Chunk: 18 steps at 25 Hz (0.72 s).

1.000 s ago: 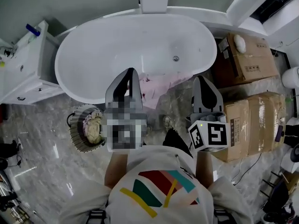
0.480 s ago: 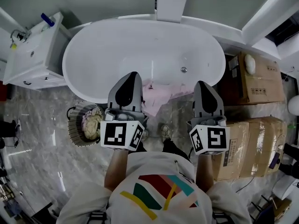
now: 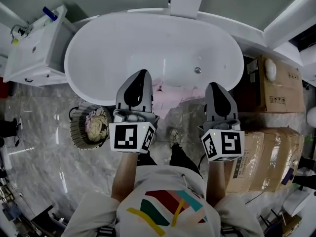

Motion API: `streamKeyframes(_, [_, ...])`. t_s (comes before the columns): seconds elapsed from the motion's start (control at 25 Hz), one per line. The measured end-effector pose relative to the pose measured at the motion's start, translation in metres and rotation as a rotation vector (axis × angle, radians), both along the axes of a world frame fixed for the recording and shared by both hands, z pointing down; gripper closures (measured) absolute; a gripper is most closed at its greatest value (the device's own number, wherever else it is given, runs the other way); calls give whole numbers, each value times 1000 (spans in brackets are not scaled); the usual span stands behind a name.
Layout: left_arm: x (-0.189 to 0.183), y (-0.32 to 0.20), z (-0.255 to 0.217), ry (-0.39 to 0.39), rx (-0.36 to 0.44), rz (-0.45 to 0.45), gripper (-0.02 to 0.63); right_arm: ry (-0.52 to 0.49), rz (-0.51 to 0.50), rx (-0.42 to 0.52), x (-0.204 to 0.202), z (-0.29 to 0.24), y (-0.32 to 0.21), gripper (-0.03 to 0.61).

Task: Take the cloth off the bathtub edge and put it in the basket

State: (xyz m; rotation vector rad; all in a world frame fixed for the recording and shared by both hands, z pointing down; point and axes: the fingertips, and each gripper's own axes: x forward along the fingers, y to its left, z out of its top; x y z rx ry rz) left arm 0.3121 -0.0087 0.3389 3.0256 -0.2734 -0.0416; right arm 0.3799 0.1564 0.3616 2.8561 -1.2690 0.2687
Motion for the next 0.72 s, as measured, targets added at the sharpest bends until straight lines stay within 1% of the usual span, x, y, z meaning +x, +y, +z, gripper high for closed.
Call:
streamKeyframes(0.08, [4, -5, 16, -34, 31, -18, 595, -21, -20, -18, 8, 14, -2, 566])
streamKeyframes(0.24, [13, -19, 51, -65, 41, -50, 595, -67, -44, -44, 26, 47, -6, 565])
streamKeyframes(0.36, [15, -21, 85, -115, 56, -51, 595, -108, -78, -60, 33, 80, -9, 550])
streamKeyframes(0.4, [17, -22, 97, -133, 56, -49, 595, -124, -97, -62, 36, 91, -11, 515])
streamKeyframes(0.44, [18, -23, 110, -150, 53, -50, 595, -141, -115, -62, 39, 103, -14, 463])
streamKeyframes(0.56, [17, -25, 153, -207, 37, -37, 588, -189, -142, -60, 44, 137, -23, 392])
streamKeyframes(0.64, [19, -23, 182, -249, 31, -13, 509, -207, -145, -74, 50, 161, -27, 343])
streamKeyframes(0.72, [21, -22, 211, -289, 32, -11, 484, -221, -142, -95, 56, 189, -29, 304])
